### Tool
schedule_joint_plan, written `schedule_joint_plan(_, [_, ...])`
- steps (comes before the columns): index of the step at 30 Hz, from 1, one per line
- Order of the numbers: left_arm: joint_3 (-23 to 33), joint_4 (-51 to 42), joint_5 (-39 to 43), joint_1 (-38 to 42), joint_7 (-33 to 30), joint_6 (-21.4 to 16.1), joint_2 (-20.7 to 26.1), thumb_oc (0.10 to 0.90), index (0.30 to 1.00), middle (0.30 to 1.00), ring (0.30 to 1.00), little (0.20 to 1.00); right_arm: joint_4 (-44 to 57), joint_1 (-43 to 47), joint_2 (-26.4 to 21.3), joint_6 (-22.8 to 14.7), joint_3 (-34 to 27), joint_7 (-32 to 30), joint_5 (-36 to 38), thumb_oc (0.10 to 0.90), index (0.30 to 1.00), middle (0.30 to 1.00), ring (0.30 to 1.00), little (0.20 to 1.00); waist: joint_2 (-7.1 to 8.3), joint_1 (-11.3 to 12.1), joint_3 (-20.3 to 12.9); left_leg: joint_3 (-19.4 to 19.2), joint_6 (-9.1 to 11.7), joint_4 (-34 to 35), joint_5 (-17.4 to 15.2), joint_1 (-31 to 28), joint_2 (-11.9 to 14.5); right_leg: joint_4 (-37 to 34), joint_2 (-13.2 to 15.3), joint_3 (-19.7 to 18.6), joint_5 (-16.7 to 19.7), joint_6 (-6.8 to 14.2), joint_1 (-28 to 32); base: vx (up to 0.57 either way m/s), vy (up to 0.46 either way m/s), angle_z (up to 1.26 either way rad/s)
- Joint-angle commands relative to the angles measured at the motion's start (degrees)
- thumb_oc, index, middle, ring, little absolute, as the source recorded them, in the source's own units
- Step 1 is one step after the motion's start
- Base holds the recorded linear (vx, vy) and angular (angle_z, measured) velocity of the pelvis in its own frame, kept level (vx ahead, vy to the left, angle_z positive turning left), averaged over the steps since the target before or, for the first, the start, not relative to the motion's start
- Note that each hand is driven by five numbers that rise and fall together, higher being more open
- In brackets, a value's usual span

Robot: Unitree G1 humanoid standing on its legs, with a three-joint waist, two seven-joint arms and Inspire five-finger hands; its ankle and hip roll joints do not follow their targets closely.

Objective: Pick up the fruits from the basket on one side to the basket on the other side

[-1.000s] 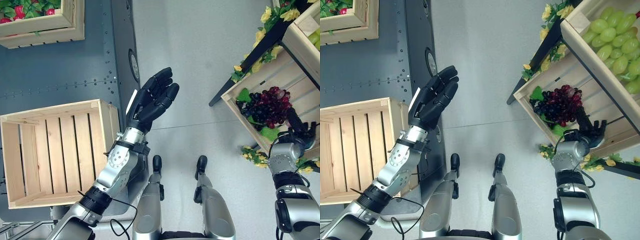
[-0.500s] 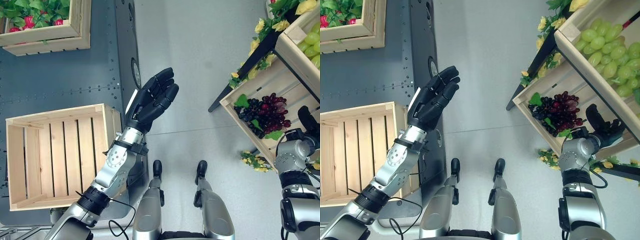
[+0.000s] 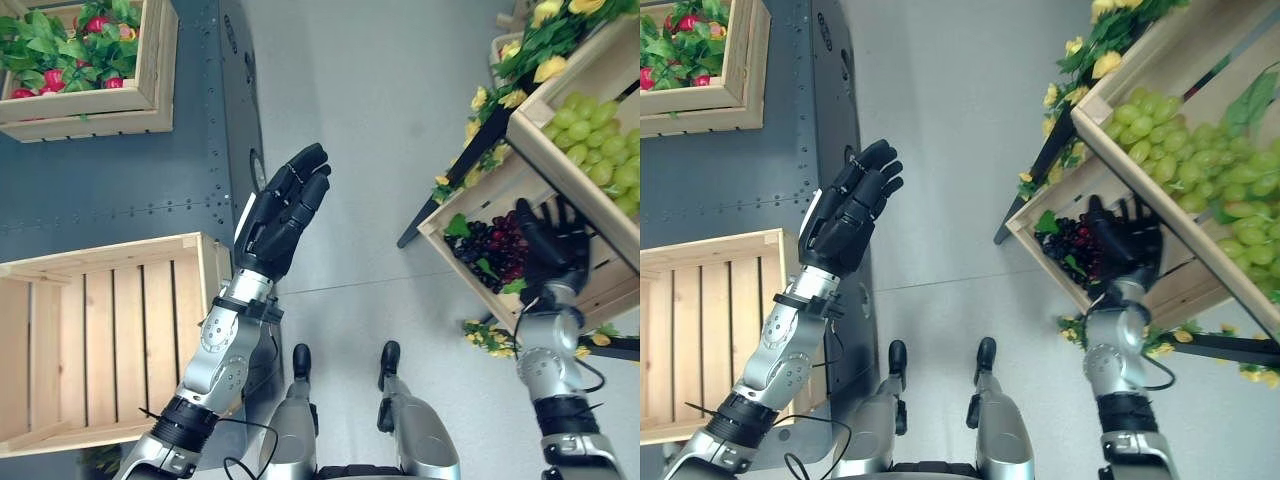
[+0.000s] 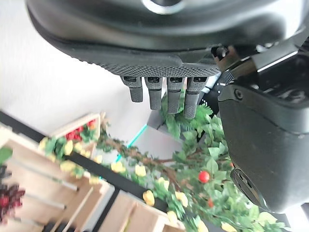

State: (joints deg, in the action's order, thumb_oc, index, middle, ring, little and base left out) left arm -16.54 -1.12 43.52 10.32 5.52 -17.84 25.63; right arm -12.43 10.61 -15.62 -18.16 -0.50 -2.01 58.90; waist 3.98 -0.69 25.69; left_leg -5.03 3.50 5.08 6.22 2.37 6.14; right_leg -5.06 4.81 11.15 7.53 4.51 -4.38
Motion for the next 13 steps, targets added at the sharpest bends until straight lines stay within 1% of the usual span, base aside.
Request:
schedule_joint_plan(1, [-0.5, 0.0, -1.4, -2.8, 4.2, -1.1, -3.8, 0.8, 0.9, 0.9, 0.9, 0.9, 3.5, -4.2, -2.5, 0.0, 1.4, 11.9, -0.2, 0.8, 0.9, 0.9, 0.9, 0.9, -2.11, -0.4, -15.6, -1.0, -1.5, -0.1, -3.8, 0.2, -1.0, 0.7, 1.9, -0.8, -2.9, 1.5, 2.7, 0.06, 0.089, 0.0])
schedule_joint_plan(3, [-0.4, 1.4, -1.9, -4.8, 5.3, -1.1, -4.4, 0.8, 0.9, 0.9, 0.9, 0.9, 3.8, -6.5, -0.4, 1.2, 4.3, 14.7, -2.7, 0.8, 0.9, 0.9, 0.9, 0.9, -2.33, -0.6, -16.9, -1.6, -1.5, -0.1, -4.3, -0.9, -0.8, 0.7, 2.3, -0.9, -3.3, 1.7, 3.4, 0.07, 0.088, -0.02])
schedule_joint_plan(7, [-0.6, 4.4, -1.9, -7.3, 5.8, -0.1, -5.2, 0.8, 0.9, 0.9, 0.9, 0.9, 2.2, -9.3, 1.0, 3.8, 9.1, 18.9, -3.8, 0.8, 0.9, 0.9, 0.9, 0.9, -2.62, -0.3, -19.0, -2.1, -1.5, -0.1, -5.0, -2.9, -0.7, 0.3, 2.9, -0.7, -3.8, 1.9, 5.1, 0.05, 0.054, -0.11])
schedule_joint_plan(9, [-1.0, 5.6, -1.6, -7.9, 6.2, 0.2, -5.3, 0.8, 0.9, 0.9, 0.9, 0.9, 1.4, -10.0, 1.3, 4.3, 10.9, 18.9, -5.7, 0.8, 0.9, 0.9, 0.9, 0.9, -2.74, -0.2, -19.5, -2.0, -1.5, -0.1, -5.2, -3.4, -0.7, 0.4, 3.1, -0.6, -4.1, 2.0, 5.6, 0.04, 0.032, -0.01])
schedule_joint_plan(11, [-1.5, 7.2, -3.3, -8.7, 5.6, 0.8, -5.5, 0.8, 0.9, 0.9, 0.9, 0.9, 0.0, -11.0, 1.5, 5.1, 13.2, 18.2, -8.5, 0.8, 0.9, 0.9, 0.9, 0.9, -2.83, -0.1, -20.0, -2.0, -1.4, -0.1, -5.5, -4.1, -0.7, 0.4, 3.4, -0.3, -4.3, 2.2, 6.1, 0.0, 0.0, 0.0])
schedule_joint_plan(13, [-1.9, 8.7, -4.8, -9.2, 4.8, 1.5, -5.5, 0.8, 0.9, 0.9, 0.9, 0.9, -1.1, -11.8, 1.3, 6.1, 14.6, 18.2, -8.9, 0.8, 0.9, 0.9, 0.9, 0.9, -2.92, 0.0, -20.3, -1.9, -1.4, -0.1, -5.5, -4.4, -0.7, 0.6, 3.6, -0.2, -4.4, 2.3, 6.3, 0.0, 0.0, 0.0])
